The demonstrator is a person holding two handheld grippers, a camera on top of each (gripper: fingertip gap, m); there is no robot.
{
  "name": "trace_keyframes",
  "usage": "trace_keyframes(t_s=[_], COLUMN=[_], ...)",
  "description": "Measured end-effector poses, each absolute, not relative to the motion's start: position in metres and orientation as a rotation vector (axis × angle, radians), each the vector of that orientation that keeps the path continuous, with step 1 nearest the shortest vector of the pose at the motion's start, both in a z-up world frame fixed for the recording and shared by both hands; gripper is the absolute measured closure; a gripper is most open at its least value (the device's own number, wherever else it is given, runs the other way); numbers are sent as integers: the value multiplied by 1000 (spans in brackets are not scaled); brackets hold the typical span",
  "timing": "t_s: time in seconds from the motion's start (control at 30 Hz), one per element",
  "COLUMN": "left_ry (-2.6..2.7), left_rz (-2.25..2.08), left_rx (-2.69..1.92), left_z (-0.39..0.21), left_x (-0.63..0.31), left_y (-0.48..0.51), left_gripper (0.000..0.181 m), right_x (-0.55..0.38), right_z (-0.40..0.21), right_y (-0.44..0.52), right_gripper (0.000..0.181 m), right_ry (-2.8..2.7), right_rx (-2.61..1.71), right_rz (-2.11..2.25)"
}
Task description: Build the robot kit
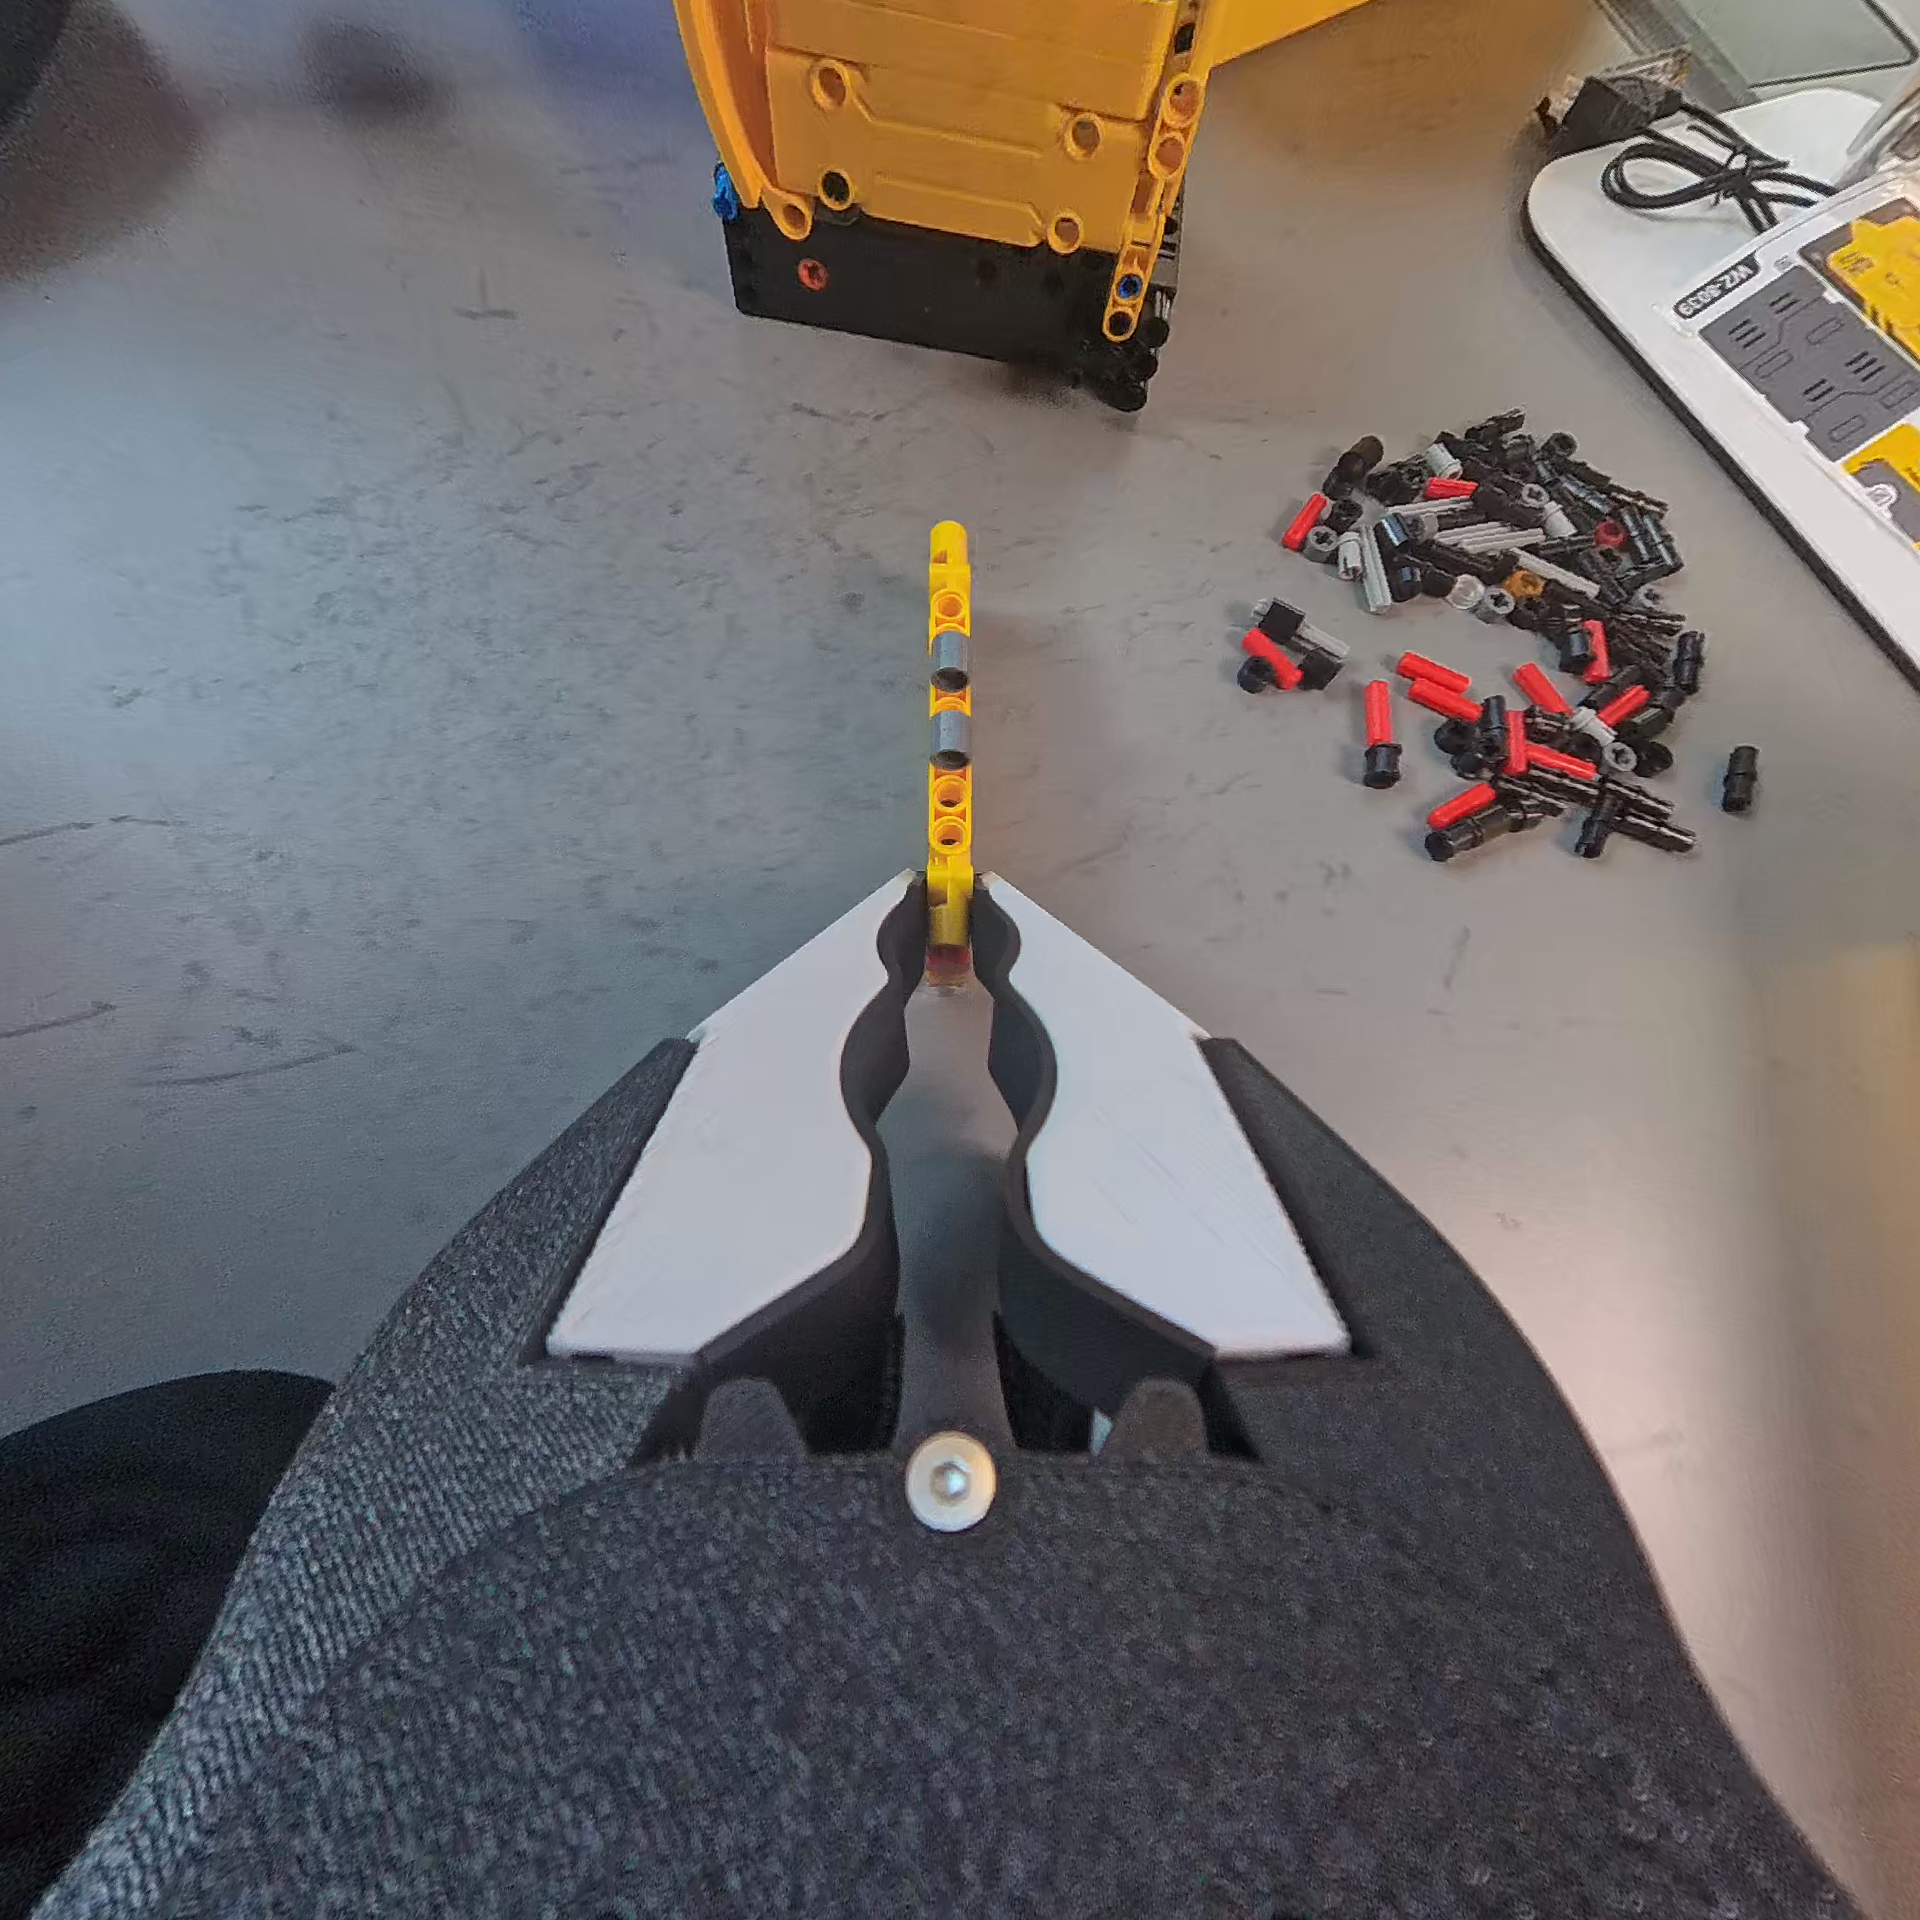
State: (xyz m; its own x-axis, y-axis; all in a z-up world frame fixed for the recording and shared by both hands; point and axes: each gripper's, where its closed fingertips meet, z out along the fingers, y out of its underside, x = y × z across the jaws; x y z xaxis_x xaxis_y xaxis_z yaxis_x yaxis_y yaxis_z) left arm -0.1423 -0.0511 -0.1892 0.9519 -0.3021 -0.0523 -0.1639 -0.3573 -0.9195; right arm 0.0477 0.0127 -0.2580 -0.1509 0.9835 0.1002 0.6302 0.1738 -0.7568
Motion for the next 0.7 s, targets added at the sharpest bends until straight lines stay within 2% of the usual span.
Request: trace_keyframes(t_s=[0.23,0.37,0.43,0.5,0.57,0.7], left_ry=[287,279,271,253,207,112], left_rz=[-121,-77,-57,-52,-73,-46], left_rx=[-1932,-1943,-1944,-1907,-1859,-1717], left_z=[-187,-187,-186,-175,-156,-101], left_x=[-152,-161,-168,-175,-186,-208], left_y=[-48,-50,-52,-55,-61,-59], left_gripper=[150,150,150,147,142,143], right_x=[48,47,42,32,22,3], right_z=[-260,-245,-220,-189,-157,-81], right_y=[-6,-12,-7,15,47,141], right_gripper=[172,150,131,121,119,119], right_ry=[-1928,-1902,-1815,-1656,-1477,-1114], right_rx=[-1485,-1473,-1453,-1430,-1432,-1396], right_rz=[719,844,947,992,998,850])
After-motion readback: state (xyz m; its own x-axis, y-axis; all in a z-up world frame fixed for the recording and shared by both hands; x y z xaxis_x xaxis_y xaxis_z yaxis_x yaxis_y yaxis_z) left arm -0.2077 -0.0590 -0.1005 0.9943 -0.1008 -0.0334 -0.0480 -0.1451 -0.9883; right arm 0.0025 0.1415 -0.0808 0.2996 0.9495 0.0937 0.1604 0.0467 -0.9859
